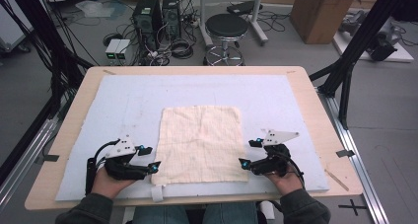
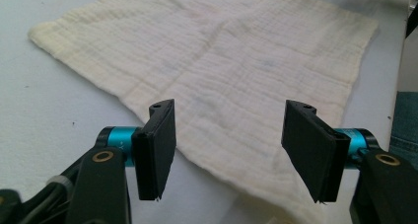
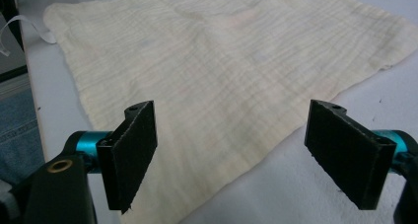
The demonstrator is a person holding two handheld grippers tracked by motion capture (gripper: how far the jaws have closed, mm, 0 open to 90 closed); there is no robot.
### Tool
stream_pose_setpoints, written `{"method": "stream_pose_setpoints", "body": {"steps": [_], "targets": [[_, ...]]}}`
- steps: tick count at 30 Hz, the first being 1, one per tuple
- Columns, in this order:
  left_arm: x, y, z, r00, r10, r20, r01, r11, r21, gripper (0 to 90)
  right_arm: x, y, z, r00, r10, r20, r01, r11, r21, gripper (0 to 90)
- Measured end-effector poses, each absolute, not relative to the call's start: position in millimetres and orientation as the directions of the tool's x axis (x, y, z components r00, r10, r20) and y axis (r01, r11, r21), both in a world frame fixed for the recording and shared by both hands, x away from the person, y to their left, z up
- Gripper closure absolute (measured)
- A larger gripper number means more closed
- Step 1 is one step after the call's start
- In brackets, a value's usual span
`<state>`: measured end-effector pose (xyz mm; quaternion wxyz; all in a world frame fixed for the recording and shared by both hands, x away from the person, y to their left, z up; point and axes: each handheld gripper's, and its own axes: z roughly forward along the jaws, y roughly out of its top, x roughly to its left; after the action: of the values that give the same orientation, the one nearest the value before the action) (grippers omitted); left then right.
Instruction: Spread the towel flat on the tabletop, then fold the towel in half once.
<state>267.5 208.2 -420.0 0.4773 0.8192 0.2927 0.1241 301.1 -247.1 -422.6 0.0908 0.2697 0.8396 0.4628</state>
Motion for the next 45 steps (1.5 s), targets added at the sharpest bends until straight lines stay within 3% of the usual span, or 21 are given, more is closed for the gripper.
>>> {"method": "stream_pose_setpoints", "body": {"steps": [20, 45], "targets": [[268, 214, -416, 0.791, 0.604, -0.095, 0.365, -0.342, 0.866, 41.4, 312, -246, -419, -0.824, 0.549, 0.141, 0.397, 0.382, 0.835, 19.7], [286, 212, -395, 0.789, 0.601, -0.128, 0.379, -0.312, 0.871, 34.1, 342, -229, -387, -0.857, 0.504, 0.109, 0.358, 0.429, 0.829, 19.7]]}}
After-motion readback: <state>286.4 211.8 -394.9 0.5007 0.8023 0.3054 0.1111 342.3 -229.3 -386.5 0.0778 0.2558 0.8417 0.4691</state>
